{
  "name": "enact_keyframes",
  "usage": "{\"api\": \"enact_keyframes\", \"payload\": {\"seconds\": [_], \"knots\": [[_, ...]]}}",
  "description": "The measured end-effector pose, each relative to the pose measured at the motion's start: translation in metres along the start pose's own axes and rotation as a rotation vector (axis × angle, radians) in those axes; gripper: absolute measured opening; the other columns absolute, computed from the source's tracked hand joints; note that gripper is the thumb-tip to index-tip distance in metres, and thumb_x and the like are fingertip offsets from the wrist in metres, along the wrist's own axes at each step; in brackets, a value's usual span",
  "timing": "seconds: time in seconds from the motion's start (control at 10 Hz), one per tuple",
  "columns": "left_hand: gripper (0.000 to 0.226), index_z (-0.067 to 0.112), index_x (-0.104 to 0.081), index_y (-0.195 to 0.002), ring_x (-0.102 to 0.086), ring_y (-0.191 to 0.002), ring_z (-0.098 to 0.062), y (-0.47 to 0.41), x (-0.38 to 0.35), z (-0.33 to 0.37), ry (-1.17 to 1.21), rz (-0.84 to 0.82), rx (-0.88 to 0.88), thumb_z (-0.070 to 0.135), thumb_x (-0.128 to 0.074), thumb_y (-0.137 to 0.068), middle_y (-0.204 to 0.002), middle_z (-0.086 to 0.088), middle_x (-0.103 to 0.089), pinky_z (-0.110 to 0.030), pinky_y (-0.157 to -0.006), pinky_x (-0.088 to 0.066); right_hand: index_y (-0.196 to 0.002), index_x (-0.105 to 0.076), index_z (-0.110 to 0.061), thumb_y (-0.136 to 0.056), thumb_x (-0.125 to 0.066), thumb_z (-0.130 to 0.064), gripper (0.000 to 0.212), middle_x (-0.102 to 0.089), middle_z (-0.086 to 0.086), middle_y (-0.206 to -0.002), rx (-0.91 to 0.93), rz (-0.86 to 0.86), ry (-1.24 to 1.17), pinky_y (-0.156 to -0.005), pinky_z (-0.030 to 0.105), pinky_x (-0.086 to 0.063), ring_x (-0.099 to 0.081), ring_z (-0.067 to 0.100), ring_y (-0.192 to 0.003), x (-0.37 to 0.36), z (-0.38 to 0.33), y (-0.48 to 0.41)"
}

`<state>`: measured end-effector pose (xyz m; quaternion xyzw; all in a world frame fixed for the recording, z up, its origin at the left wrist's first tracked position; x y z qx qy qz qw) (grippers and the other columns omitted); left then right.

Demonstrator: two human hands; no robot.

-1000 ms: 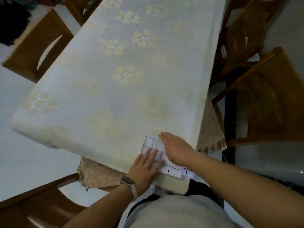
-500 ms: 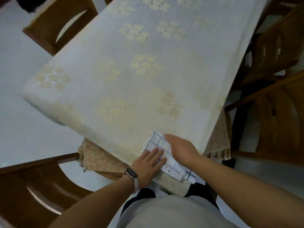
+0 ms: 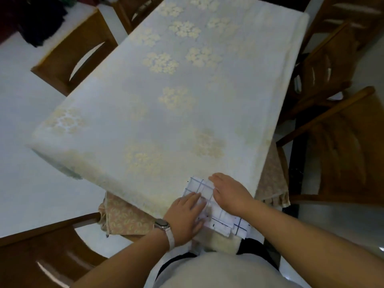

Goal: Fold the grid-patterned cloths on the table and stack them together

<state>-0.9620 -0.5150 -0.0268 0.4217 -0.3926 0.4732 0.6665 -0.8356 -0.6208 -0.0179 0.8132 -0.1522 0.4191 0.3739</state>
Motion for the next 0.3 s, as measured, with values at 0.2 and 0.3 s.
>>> {"api": "enact_keyframes", "payload": {"seconds": [0.2, 0.3], "knots": [[0.046, 0.019, -0.062, -0.121, -0.056, -0.116, -0.028, -0.021, 0.060, -0.011, 0.116, 0.130, 0.181, 0.046, -0.042, -0.090, -0.128, -0.008, -0.060, -0.040, -0.094, -0.048, -0.144, -0.042, -0.016, -0.101, -0.040, -0.034, 0.046, -0.041, 0.002, -0.147, -0.068, 0.172, -0.003, -0.107, 0.033, -0.036, -0.040, 0.021, -0.132, 0.045, 0.008, 0.025], [0.049, 0.022, -0.056, -0.130, -0.045, -0.128, -0.023, -0.025, 0.085, -0.013, 0.111, 0.172, 0.245, 0.050, -0.041, -0.094, -0.139, -0.003, -0.051, -0.037, -0.104, -0.038, -0.139, -0.048, -0.016, -0.100, -0.042, -0.035, 0.043, -0.048, 0.003, -0.140, -0.108, 0.287, 0.028, -0.102, 0.035, -0.040, -0.045, 0.022, -0.126, 0.061, 0.014, 0.040]]}}
Point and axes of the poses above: each hand's wrist, its own y-axis away from the middle knuckle, its own x-axis out of the back of the hand, z = x × y, the point moved 5 cm from there along -y, towards the middle knuckle
